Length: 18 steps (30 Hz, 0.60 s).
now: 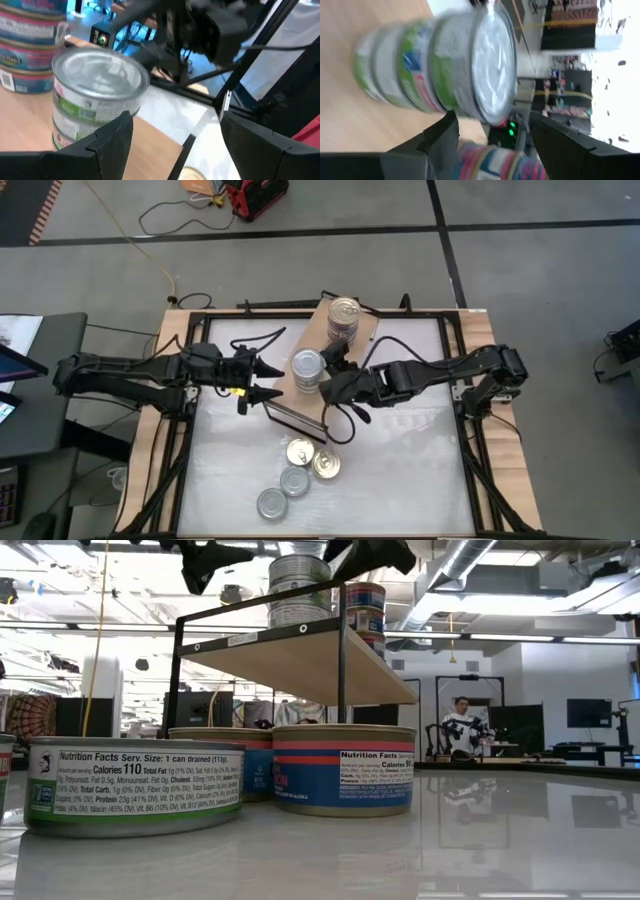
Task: Stack canned seafood by type on shelf
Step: Stack the green tuna can on top of the stacked green tuna cans on the shelf, then stack the blue tuna can on top of the stacked blue tuna cans on the shelf
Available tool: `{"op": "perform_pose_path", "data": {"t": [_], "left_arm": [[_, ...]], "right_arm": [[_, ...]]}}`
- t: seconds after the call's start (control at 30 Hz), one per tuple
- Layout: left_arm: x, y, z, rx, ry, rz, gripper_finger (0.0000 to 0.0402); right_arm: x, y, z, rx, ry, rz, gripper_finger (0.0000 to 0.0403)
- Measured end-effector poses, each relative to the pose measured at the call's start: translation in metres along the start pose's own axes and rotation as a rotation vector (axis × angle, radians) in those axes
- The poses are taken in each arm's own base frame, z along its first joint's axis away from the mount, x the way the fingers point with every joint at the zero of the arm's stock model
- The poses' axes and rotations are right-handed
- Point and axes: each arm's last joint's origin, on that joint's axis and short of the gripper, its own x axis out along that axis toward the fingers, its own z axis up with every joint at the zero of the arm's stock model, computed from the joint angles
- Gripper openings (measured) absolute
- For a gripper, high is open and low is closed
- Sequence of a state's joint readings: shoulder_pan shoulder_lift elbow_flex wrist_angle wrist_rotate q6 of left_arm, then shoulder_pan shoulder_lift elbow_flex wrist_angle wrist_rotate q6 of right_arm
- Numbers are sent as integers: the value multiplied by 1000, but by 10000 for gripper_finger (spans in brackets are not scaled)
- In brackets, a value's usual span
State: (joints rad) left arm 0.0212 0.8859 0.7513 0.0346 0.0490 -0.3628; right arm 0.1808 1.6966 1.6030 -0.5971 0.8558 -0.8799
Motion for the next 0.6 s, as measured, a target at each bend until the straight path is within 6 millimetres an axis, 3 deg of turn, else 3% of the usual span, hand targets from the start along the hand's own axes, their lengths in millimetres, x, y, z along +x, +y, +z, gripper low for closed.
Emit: {"op": "perform_pose_path", "data": {"t": [0.17,0.37,0.47,0.6], "left_arm": [[-5,-2,-1,26,36,-70,287],[-27,-23,2,251,-12,-153,287],[-35,-38,-3,388,-11,-222,287],[-36,-58,-16,419,45,-360,287]], "right_arm": [[-10,2,-2,24,37,-15,277],[-42,3,-9,285,-19,57,277],[-53,7,-10,502,-65,196,277],[-59,27,-6,728,-112,489,277]]}}
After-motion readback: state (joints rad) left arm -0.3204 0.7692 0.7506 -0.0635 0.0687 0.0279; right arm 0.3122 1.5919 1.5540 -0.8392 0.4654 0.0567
